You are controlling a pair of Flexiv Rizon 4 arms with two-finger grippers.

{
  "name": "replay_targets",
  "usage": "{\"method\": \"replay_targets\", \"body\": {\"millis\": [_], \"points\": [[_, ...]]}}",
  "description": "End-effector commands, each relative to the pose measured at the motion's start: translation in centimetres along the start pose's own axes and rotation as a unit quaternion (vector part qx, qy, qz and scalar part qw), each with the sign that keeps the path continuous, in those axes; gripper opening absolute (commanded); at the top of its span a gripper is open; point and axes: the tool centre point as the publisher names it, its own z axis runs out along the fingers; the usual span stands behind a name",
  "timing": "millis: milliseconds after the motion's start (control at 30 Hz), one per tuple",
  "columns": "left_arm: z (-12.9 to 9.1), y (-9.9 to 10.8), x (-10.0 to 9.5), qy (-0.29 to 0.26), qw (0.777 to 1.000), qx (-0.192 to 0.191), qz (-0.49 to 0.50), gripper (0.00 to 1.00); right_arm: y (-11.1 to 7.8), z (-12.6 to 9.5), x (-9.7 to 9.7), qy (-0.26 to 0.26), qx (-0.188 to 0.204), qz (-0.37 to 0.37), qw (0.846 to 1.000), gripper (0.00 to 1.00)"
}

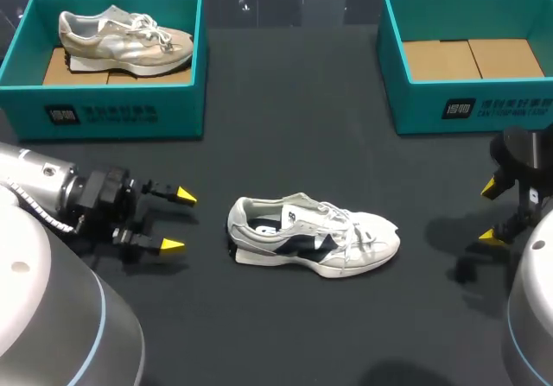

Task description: Take the shoe out of the shoebox, open the shoe tongue, remove and reinsert the insole, then place the shoe into the shoebox

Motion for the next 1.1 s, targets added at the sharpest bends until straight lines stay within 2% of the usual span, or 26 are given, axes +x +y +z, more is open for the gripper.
{"method": "replay_targets", "body": {"millis": [33,533,1100], "points": [[1.4,-0.1,-0.5,0.0,1.0,0.0,-0.001,1.0,0.0,-0.1,0.2,-0.001,0.0,0.0,1.0,1.0],[4.9,-0.3,-1.1,0.007,1.0,0.01,-0.016,1.0,0.0,-0.1,0.2,-0.001,0.0,0.0,1.0,1.0],[7.4,-0.8,-0.3,0.018,0.999,0.023,-0.026,1.0,0.0,-0.1,0.2,-0.001,0.0,0.0,1.0,1.0]]}}
